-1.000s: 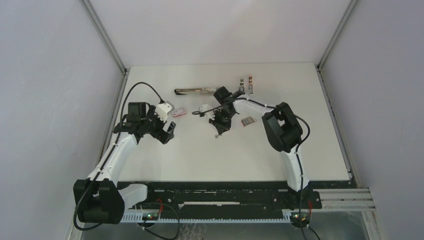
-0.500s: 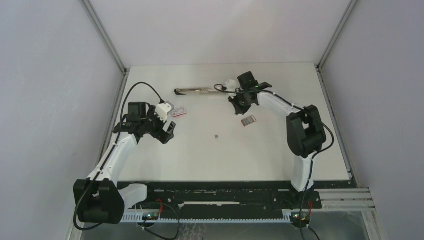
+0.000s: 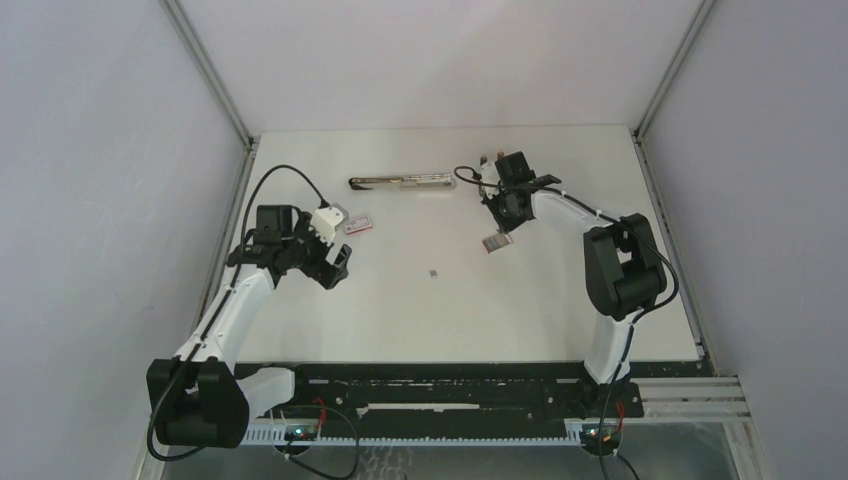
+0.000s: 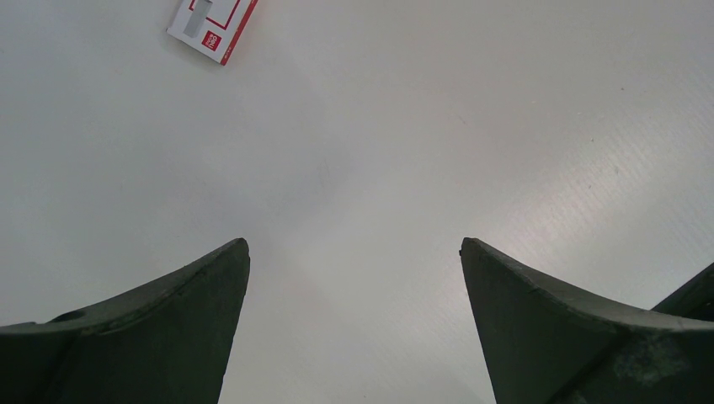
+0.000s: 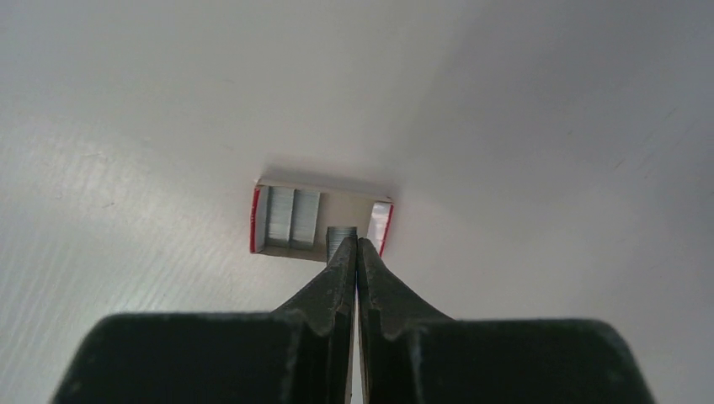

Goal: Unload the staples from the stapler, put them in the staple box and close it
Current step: Place the staple in the staple box.

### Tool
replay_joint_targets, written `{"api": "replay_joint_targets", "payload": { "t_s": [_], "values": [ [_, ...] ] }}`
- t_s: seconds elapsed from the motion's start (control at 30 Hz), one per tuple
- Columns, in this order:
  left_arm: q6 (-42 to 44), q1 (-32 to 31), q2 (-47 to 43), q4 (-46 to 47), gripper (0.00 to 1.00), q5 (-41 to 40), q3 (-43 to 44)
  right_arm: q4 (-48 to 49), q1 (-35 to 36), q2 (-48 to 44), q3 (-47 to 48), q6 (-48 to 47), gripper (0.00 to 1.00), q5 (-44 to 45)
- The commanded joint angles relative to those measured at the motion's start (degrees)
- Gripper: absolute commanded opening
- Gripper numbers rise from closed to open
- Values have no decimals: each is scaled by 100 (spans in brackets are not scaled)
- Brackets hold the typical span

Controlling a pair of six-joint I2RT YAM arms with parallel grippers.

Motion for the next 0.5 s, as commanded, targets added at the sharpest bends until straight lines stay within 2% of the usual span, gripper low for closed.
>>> {"api": "replay_joint_targets", "payload": {
  "t_s": [0.0, 0.47],
  "values": [
    [55, 61, -83, 64, 100, 117, 73, 350, -39, 69, 27, 279, 0, 257],
    [66, 60, -52, 66, 100, 93, 71, 342, -38, 367, 29, 381, 0, 164]
  ]
}}
